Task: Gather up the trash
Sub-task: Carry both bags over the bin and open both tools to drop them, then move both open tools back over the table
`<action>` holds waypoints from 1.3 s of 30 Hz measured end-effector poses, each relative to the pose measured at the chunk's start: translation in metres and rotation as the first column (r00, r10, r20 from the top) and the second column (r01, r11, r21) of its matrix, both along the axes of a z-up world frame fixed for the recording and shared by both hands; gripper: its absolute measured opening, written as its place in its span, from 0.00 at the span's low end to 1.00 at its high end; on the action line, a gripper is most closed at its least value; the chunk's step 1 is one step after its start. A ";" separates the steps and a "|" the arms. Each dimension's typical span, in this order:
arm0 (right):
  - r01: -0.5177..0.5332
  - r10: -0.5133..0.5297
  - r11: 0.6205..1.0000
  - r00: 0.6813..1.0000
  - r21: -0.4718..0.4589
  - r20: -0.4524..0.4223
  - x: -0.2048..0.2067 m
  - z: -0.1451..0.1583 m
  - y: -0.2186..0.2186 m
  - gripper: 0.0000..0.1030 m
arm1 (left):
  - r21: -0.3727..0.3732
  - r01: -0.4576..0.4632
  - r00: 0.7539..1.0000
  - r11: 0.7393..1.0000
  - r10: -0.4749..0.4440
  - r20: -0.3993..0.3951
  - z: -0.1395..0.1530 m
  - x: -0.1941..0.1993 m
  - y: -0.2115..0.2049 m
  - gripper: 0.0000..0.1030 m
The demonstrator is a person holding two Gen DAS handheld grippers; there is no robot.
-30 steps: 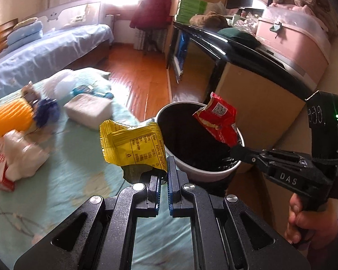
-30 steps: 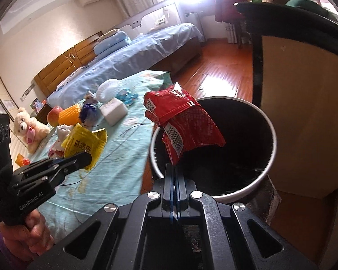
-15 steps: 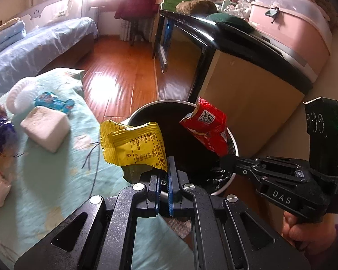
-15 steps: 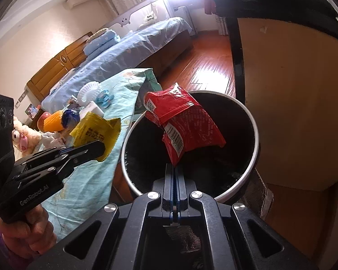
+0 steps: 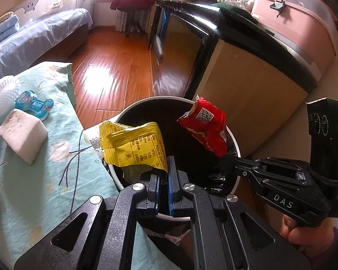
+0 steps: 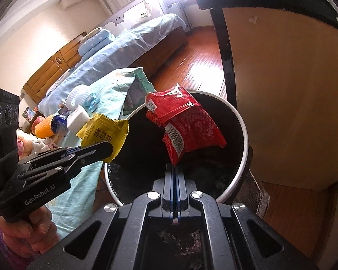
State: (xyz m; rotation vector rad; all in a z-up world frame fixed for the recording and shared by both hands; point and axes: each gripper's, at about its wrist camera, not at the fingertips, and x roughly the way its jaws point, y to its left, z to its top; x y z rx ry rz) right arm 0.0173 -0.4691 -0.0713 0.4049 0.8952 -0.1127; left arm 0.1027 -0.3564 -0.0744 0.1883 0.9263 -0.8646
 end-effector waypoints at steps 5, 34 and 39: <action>0.005 -0.005 1.000 1.000 -0.001 -0.008 0.002 -0.001 -0.004 0.01 | 0.006 0.007 1.000 1.000 -0.007 -0.011 -0.002 0.003 -0.005 0.05; -0.069 0.067 0.997 0.994 0.020 0.088 0.009 0.018 0.067 0.81 | -0.054 -0.493 0.851 0.868 0.494 0.179 0.015 -0.031 0.187 0.77; -0.140 0.139 0.990 0.986 0.003 0.095 0.021 0.018 0.102 0.81 | 0.014 -0.570 0.803 0.821 0.554 0.220 0.007 -0.031 0.224 0.77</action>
